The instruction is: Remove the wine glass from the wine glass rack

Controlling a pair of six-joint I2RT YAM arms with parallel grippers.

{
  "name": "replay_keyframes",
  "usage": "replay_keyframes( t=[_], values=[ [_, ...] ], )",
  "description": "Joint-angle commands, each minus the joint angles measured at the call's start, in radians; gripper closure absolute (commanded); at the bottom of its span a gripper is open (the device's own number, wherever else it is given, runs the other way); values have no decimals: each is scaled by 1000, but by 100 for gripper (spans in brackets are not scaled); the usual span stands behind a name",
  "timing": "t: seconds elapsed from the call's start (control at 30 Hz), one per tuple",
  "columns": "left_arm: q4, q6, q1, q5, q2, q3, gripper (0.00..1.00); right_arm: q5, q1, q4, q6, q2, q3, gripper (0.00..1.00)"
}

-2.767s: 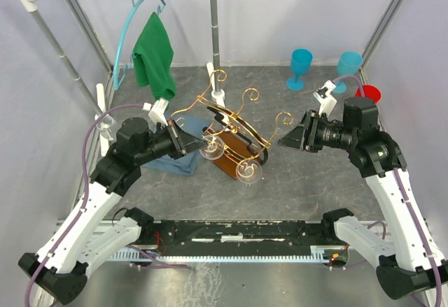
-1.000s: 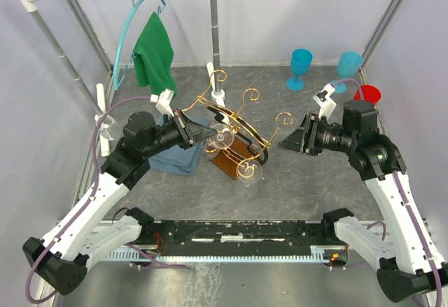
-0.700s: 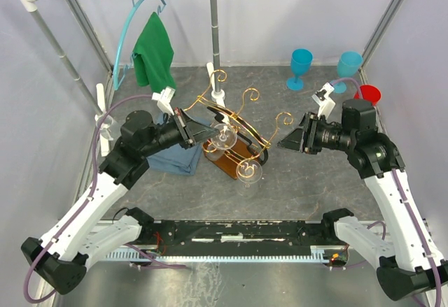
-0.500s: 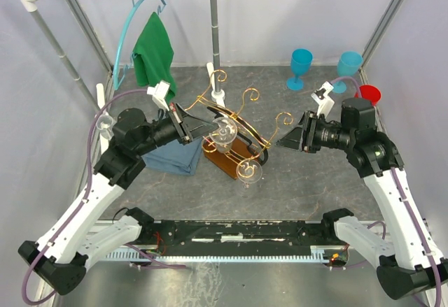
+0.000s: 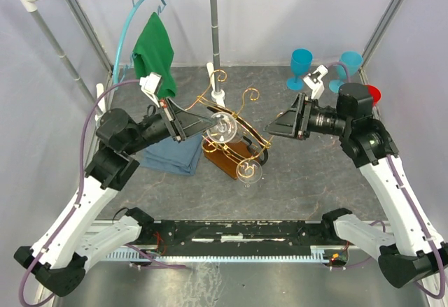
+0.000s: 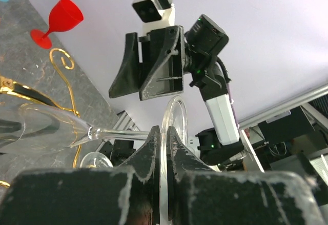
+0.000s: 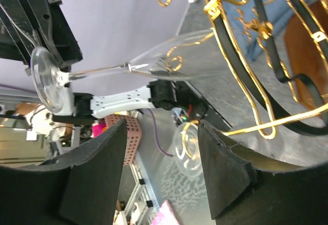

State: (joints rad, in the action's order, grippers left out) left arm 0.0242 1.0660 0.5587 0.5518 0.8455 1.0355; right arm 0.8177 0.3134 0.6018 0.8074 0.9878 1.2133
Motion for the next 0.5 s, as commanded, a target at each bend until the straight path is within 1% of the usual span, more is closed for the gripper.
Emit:
replay_keyframes(
  t=[0.0, 0.1, 0.2, 0.27, 0.4, 0.47],
  values=[
    [-17, -99, 1, 42, -46, 124, 97, 88, 18, -220, 209, 16, 52, 33],
    [-14, -121, 2, 79, -59, 150, 97, 112, 36, -267, 290, 41, 87, 30],
    [-44, -124, 2, 125, -73, 160, 97, 133, 53, -343, 377, 50, 103, 30],
    [-61, -141, 2, 151, -84, 167, 97, 136, 61, -359, 399, 49, 124, 30],
    [-69, -232, 3, 201, -97, 177, 97, 138, 75, -444, 484, 50, 115, 30],
    [-70, -289, 1, 234, -96, 170, 97, 129, 88, -514, 544, 60, 87, 27]
  ],
)
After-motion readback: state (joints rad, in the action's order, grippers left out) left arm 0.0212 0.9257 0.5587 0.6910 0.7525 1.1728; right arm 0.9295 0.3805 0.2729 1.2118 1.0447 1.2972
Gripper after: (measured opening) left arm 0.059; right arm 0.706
